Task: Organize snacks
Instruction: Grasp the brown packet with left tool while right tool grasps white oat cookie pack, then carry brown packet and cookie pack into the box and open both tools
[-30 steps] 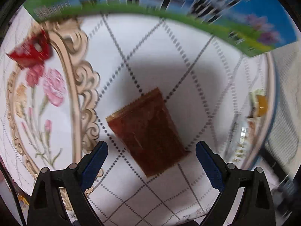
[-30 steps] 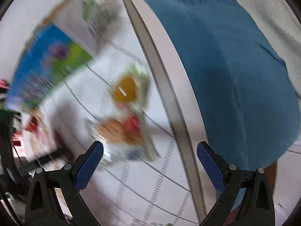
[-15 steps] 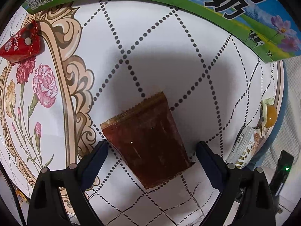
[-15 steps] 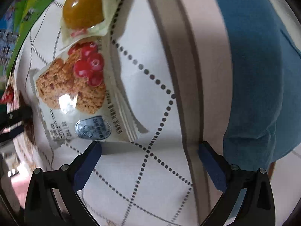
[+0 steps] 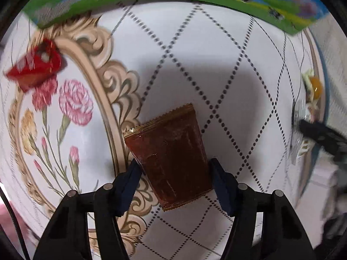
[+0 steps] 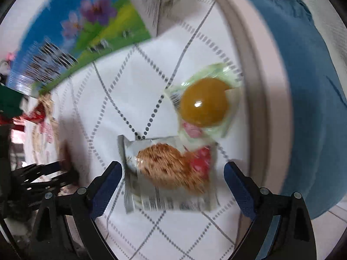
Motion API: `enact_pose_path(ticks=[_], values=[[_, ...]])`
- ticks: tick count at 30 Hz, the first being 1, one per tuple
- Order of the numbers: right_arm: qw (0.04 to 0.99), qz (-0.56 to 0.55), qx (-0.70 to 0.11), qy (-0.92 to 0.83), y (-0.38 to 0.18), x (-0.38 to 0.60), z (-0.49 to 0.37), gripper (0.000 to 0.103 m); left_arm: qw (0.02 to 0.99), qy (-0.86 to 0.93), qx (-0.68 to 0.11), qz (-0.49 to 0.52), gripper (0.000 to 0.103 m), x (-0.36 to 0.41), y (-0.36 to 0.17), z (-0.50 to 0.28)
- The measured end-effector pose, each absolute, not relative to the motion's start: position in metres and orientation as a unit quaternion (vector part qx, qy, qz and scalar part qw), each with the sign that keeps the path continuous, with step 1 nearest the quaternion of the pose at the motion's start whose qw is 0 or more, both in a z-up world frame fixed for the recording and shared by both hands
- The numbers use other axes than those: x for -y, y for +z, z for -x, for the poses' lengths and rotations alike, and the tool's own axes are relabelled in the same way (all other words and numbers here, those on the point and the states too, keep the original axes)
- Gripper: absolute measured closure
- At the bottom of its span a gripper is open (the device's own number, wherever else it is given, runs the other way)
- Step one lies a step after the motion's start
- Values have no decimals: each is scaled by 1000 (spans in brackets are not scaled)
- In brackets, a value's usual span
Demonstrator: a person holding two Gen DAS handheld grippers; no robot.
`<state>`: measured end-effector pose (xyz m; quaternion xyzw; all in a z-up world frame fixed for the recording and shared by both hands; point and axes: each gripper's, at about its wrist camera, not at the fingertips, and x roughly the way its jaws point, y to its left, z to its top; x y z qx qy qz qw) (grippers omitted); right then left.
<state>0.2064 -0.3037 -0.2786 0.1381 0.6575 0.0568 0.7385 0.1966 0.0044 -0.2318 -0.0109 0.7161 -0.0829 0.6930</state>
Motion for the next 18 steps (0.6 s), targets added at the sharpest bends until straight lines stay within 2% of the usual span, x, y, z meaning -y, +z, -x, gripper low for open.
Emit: enact_pose_path(ticks=[4, 9, 10, 12, 13, 16, 18], values=[[738, -103, -665, 55, -279, 283, -204, 25, 680, -73, -720, 115, 31, -27, -235, -203], [733, -84, -671, 79, -272, 258, -190, 26, 677, -47, -714, 169, 31, -40, -240, -206], [732, -82, -672, 78, -272, 257, -188, 25, 681, -43, -713, 158, 33, -38, -238, -206], [730, -83, -675, 68, -272, 257, -185, 24, 702, -44, -704, 102, 44, -31, -232, -201], [729, -86, -676, 65, -272, 256, -183, 24, 711, -53, -699, 60, 46, -21, -228, -200], [727, -93, -678, 60, -271, 257, -182, 24, 718, -77, -692, -20, 45, -3, -229, -195], [726, -92, -679, 59, -276, 244, -189, 24, 715, -80, -695, -16, 45, -4, -232, -196]])
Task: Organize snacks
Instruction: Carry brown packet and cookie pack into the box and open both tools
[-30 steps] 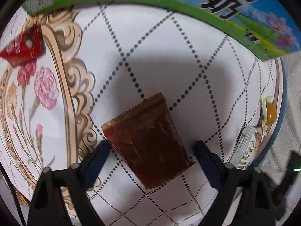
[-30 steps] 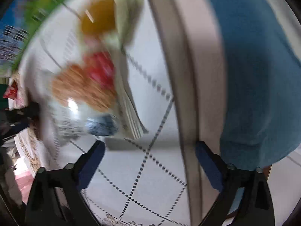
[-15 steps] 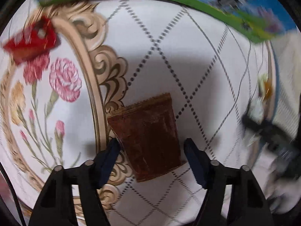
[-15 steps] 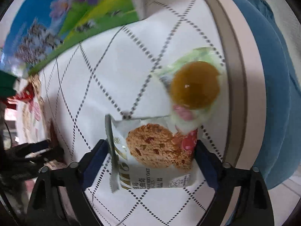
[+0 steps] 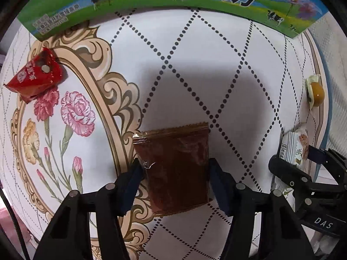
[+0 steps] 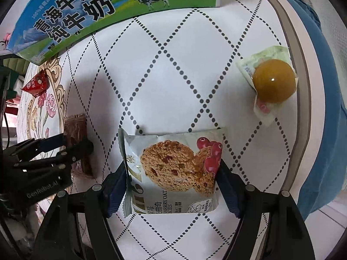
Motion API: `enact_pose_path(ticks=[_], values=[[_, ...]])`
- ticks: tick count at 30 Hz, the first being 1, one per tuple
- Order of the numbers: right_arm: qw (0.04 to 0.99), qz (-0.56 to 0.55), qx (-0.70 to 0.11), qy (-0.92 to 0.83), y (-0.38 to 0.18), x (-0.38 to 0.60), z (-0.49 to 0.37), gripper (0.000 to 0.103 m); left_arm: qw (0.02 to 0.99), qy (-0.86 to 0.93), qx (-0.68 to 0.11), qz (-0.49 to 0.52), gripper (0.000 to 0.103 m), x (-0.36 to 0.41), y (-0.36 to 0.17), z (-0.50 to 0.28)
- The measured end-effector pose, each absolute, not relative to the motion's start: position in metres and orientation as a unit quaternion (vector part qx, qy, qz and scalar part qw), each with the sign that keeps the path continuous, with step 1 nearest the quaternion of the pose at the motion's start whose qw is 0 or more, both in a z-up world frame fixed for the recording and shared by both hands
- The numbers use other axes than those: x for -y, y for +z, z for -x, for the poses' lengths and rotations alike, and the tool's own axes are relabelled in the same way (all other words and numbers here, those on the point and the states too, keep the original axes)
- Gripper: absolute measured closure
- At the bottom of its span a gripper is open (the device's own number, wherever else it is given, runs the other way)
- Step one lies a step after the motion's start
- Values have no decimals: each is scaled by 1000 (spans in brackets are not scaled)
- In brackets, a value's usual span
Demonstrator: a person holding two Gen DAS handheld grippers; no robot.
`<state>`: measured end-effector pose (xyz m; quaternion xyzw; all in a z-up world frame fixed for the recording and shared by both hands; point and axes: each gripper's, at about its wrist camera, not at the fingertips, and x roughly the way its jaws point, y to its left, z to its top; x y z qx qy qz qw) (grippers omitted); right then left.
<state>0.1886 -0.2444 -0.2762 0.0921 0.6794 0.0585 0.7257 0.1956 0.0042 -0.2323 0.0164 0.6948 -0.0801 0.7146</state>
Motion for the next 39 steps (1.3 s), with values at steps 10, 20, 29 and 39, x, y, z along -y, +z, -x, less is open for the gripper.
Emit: enact_pose_path(ticks=[10, 20, 29, 39], values=[[754, -97, -647, 51, -265, 211, -195, 38, 738, -67, -671, 17, 51, -27, -197, -185], [783, -143, -599, 92, -187, 220, -207, 38, 795, -113, -594, 52, 51, -61, -74, -206], [846, -133, -503, 117, -68, 216, -309, 38, 825, -126, -551, 30, 51, -46, -1, -320], [835, -83, -537, 85, -97, 184, -480, 38, 781, -93, -617, 10, 51, -47, -68, -457]])
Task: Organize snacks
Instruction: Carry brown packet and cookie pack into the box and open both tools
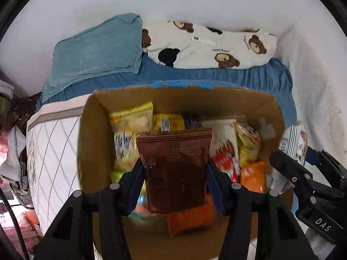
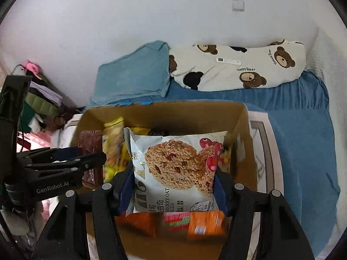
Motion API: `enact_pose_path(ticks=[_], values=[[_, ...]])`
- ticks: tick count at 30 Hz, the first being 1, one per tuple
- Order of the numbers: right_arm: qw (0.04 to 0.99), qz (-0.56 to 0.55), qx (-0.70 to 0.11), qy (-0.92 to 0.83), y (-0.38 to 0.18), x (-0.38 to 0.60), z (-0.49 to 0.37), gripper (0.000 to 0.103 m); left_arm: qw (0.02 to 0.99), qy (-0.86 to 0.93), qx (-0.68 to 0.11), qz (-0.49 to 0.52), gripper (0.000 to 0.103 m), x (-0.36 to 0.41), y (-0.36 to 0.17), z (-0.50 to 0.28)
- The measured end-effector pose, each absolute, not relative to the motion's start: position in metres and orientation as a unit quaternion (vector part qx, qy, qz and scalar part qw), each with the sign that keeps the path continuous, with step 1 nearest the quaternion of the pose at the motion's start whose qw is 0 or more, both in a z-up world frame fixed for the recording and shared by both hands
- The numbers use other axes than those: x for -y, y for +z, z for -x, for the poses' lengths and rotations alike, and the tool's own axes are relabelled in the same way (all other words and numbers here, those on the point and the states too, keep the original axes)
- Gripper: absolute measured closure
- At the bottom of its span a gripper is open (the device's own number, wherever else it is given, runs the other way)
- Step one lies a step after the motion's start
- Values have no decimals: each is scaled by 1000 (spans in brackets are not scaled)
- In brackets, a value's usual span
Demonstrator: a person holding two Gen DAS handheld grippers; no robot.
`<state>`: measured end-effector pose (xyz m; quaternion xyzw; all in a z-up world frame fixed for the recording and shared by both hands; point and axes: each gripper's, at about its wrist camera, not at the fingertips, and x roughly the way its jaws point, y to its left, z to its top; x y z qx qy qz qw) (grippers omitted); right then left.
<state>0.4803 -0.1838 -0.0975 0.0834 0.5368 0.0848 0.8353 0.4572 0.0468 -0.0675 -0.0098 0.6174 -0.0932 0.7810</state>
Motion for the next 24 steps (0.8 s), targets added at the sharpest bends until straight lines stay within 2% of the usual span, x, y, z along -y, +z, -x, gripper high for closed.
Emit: enact_pose_path(ticks=[4, 6, 7, 8, 9, 14, 24], values=[[824, -83, -554, 83, -118, 175, -518, 35, 756, -97, -647, 30, 50, -49, -86, -484], [808, -97, -573, 93, -129, 175, -531, 30, 748, -95, -656, 39, 47, -51, -91, -490], [800, -105, -583, 93, -135, 176, -536, 17, 747, -93, -658, 41, 43, -52, -92, -492], [796, -107, -589, 92, -139, 177, -539, 3, 746, -92, -659, 46, 27, -53, -91, -493], [795, -104, -592, 86, -142, 179, -539, 2, 746, -88, -659, 49, 15, -55, -93, -494], [792, -99, -599, 68, -151, 188, -539, 2, 750, -77, -655, 52, 9, -61, -96, -490], [787, -80, -610, 42, -163, 192, -512, 2, 771, -52, -633, 33, 9, -64, -91, -463]])
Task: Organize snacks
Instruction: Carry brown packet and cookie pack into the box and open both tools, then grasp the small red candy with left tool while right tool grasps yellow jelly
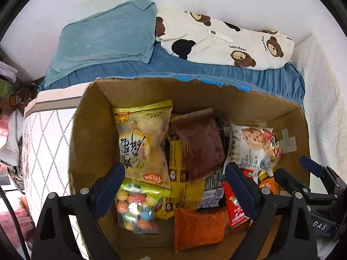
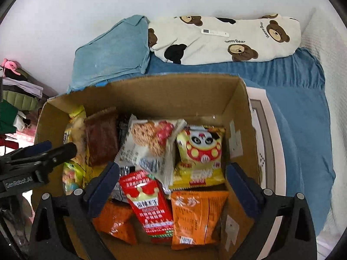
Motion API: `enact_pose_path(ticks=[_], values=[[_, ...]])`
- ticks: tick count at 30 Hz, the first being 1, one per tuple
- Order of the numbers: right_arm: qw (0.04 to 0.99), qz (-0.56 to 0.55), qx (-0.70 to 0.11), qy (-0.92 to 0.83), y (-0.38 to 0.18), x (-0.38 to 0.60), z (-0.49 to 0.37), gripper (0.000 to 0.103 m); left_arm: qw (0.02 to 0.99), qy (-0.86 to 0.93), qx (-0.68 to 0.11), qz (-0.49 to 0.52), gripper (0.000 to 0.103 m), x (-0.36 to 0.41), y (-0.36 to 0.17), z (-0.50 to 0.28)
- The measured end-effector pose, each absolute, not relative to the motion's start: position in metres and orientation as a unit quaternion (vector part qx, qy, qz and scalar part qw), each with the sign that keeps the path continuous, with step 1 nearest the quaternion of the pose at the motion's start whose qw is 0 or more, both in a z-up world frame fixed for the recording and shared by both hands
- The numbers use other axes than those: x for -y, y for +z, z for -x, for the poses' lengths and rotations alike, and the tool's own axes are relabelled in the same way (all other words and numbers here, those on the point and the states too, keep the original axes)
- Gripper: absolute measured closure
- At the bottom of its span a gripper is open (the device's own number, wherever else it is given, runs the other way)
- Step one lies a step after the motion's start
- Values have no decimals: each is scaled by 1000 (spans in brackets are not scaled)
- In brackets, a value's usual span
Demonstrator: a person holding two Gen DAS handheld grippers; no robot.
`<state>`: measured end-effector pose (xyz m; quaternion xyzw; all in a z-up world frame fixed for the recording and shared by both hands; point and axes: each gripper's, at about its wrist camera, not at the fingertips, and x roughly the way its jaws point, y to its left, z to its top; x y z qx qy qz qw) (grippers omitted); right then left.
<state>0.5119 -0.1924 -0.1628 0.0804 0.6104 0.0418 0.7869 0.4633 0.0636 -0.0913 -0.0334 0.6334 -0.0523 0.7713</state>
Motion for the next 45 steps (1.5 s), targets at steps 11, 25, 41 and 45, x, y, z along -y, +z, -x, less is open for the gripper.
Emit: enact_pose_path(ticks=[11, 25, 41, 45], values=[[812, -61, -580, 35, -135, 187, -465, 2, 806, -41, -590, 34, 9, -69, -61, -416], [869, -31, -494, 27, -74, 179, -368, 2, 860, -19, -510, 18, 9, -63, -19, -319], [901, -55, -429, 22, -33, 178, -268, 2, 900, 3, -435, 18, 9, -66, 28, -219], [903, -73, -423, 32, -28, 180, -251, 2, 905, 7, -425, 21, 9, -65, 34, -209]])
